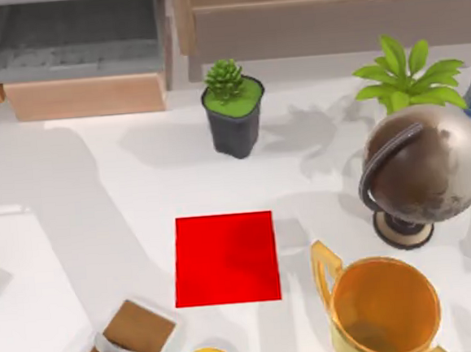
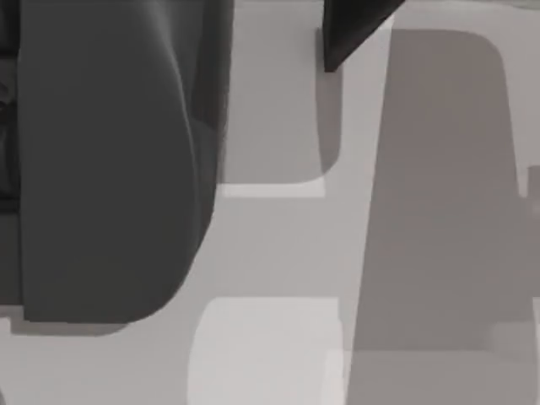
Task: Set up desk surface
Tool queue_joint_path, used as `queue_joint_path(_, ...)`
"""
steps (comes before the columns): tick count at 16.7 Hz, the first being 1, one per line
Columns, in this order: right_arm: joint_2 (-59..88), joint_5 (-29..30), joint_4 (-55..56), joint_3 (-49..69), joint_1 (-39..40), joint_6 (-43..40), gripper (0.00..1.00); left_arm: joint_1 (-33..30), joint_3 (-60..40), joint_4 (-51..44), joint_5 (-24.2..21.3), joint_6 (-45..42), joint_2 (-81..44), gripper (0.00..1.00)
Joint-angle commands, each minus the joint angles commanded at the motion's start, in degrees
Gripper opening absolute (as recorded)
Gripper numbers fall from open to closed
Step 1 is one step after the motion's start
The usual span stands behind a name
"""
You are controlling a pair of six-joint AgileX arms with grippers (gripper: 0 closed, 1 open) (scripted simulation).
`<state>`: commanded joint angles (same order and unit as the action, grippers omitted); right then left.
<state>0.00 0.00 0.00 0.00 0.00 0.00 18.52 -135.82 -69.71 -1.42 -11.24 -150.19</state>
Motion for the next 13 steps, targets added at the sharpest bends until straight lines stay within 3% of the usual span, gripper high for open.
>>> queue_joint_path(10,0.0,0.0,0.0,0.0,0.0,0.0,1.0,0.0,0.0,0.0,0.0,0.0,0.0,0.02)
queue_joint_path(13,0.0,0.0,0.0,0.0,0.0,0.0,1.0,0.0,0.0,0.0,0.0,0.0,0.0,0.0)
